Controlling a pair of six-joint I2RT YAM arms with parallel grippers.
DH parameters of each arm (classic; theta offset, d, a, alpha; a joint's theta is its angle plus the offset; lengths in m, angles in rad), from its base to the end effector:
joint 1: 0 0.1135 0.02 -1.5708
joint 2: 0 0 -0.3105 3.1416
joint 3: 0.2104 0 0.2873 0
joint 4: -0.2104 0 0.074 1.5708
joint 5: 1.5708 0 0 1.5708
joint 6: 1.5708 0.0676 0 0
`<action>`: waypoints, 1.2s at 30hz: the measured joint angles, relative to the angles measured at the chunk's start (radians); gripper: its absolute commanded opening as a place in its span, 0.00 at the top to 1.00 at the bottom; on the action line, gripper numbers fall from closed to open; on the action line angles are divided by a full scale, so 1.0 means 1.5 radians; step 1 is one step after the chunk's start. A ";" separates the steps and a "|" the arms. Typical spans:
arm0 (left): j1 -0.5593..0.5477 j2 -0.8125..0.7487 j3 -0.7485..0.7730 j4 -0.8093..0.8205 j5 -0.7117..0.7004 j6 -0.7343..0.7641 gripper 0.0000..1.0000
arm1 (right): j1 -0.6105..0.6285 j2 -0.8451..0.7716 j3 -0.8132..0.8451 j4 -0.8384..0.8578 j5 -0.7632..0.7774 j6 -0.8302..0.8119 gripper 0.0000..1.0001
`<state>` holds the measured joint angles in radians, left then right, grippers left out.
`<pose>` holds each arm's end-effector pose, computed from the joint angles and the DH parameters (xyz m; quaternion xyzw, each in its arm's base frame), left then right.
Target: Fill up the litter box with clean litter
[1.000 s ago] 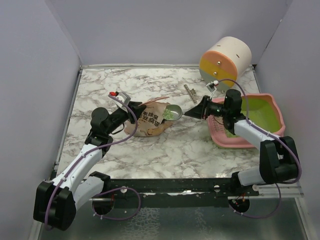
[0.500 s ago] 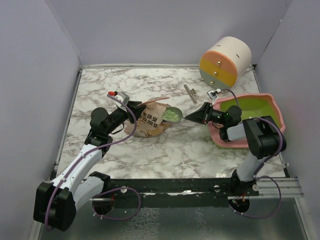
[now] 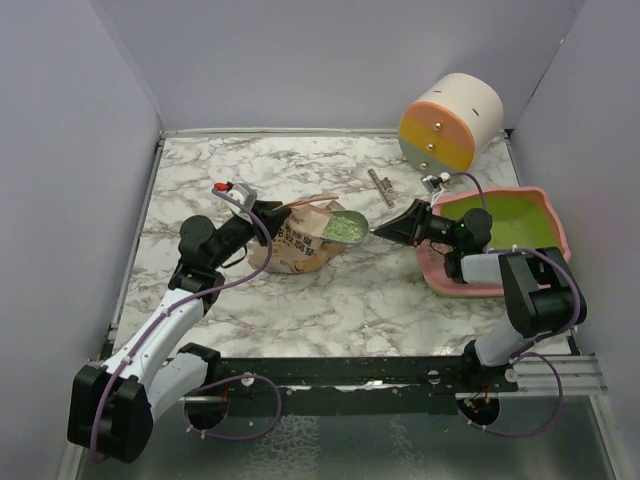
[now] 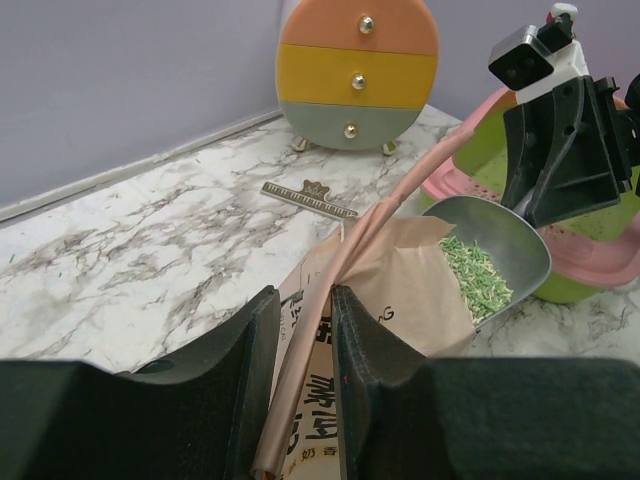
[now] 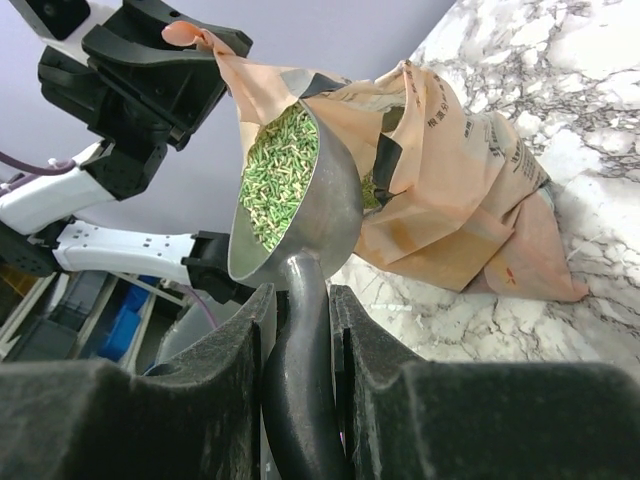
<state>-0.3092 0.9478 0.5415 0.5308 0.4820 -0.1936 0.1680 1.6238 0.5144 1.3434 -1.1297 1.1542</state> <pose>0.2319 -0.1070 0.3264 0.2158 0.6312 -0.3341 0.6659 0.3007 0.1130 0.2225 -0.1223 0.6600 0.6689 0.3196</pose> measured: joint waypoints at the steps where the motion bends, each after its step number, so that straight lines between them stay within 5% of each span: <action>1: 0.000 -0.002 -0.001 0.000 0.000 0.000 0.70 | -0.003 -0.011 0.003 -0.020 -0.003 -0.010 0.99; 10: 0.002 -0.013 -0.006 0.014 -0.001 -0.003 0.70 | -0.044 -0.131 0.114 -0.403 -0.026 -0.215 0.99; 15: 0.002 -0.021 -0.006 0.021 -0.001 -0.008 0.70 | -0.079 -0.153 0.122 -0.504 -0.036 -0.261 0.99; 36: 0.005 -0.027 -0.006 0.029 -0.002 -0.017 0.71 | -0.199 -0.217 0.087 -0.613 -0.041 -0.281 0.99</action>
<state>-0.3023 0.9066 0.5327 0.5747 0.4786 -0.2195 -0.1307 1.2984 0.6456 0.4244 -1.1912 0.7330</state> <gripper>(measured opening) 0.299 0.242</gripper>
